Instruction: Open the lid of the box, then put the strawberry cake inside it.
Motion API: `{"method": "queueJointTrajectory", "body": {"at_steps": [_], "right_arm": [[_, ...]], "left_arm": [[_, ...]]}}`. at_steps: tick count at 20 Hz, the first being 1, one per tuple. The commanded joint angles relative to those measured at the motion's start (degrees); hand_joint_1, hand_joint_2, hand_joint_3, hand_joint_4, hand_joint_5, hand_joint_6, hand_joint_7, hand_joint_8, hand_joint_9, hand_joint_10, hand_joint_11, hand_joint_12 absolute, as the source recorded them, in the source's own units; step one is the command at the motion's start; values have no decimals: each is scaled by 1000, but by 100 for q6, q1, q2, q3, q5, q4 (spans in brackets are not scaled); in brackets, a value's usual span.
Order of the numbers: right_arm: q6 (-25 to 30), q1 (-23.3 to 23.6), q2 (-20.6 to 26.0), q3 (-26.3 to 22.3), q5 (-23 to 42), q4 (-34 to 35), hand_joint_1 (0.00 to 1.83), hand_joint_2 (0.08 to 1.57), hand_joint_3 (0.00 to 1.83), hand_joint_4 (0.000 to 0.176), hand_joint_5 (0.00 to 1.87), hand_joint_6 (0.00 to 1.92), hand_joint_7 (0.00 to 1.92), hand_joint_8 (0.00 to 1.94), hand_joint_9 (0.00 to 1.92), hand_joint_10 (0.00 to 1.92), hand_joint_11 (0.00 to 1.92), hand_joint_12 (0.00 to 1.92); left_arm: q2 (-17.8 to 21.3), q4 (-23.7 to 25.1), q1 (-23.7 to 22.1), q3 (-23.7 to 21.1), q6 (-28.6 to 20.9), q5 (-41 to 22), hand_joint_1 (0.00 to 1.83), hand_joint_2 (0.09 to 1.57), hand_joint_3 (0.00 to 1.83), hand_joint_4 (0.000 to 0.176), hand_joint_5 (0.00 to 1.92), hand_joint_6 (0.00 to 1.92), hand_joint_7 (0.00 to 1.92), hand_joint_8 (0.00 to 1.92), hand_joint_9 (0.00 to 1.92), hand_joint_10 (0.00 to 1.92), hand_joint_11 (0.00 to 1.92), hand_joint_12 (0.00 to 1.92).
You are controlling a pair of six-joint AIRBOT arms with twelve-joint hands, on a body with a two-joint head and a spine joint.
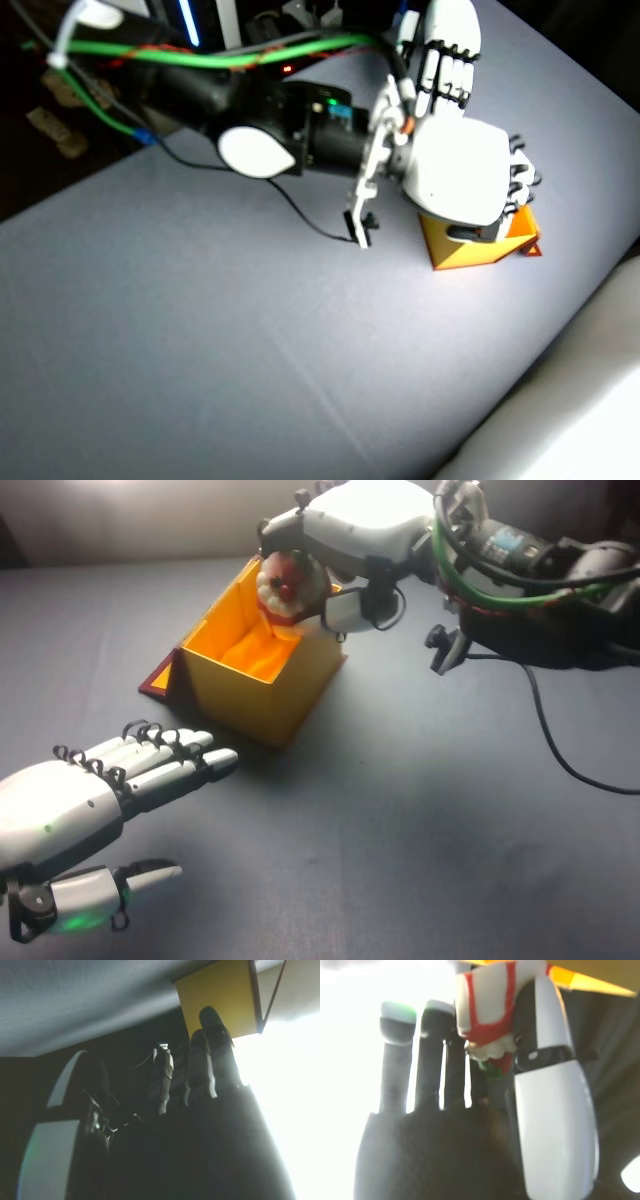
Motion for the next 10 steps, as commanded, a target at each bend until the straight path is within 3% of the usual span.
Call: {"method": "queueJointTrajectory", "body": {"at_steps": [1,2,3,4,5,6,7,8,9,10], "right_arm": [[4,52,-35,57,359,20,1102,1250,3,0,728,1346,788,1908,974,1919,1093,1921],[4,59,-75,109,277,40,1089,1264,4,0,705,1381,758,1928,932,1921,1051,1921],[4,59,-112,157,213,108,1157,1305,1,0,617,1280,707,1782,855,1829,913,1921],[4,59,-148,193,160,147,1183,1293,0,0,628,1246,728,1681,767,1636,746,1846],[4,59,-170,212,99,147,1091,1342,2,0,521,1568,652,1595,525,1219,356,1670],[3,59,-179,226,70,145,1091,1342,2,0,521,1568,652,1595,525,1219,356,1670],[3,59,-181,230,51,145,1047,1175,0,0,355,330,286,251,224,378,15,1110],[3,58,-181,224,47,145,1047,1175,0,0,355,330,286,251,224,378,15,1110],[3,58,-181,221,46,145,1060,1116,0,0,265,32,306,56,268,450,0,1527],[3,58,-181,221,30,144,993,1132,1,0,201,6,171,10,150,292,0,1183]], "left_arm": [[-20,2,-62,21,-50,-646,619,1419,0,95,85,14,0,0,0,0,0,419],[-28,10,-72,28,-58,-641,571,1434,4,97,85,11,0,0,0,0,0,146],[-35,12,-78,32,-59,-635,631,1423,0,73,123,24,0,0,0,0,0,85],[-44,11,-85,36,-63,-634,667,1408,0,60,164,16,0,0,0,0,0,259],[-51,11,-90,38,-69,-634,656,1411,0,61,178,12,0,0,0,0,0,407],[-53,12,-93,38,-70,-633,656,1411,0,61,178,12,0,0,0,0,0,407],[-54,12,-96,40,-70,-634,583,1425,0,88,119,17,0,0,0,0,0,23],[-54,12,-98,40,-70,-641,583,1425,0,88,119,17,0,0,0,0,0,23],[-54,11,-98,40,-71,-645,667,1409,0,67,141,23,0,0,0,0,41,21],[-59,8,-99,41,-71,-648,595,1421,1,84,113,9,0,0,0,0,11,10]]}}
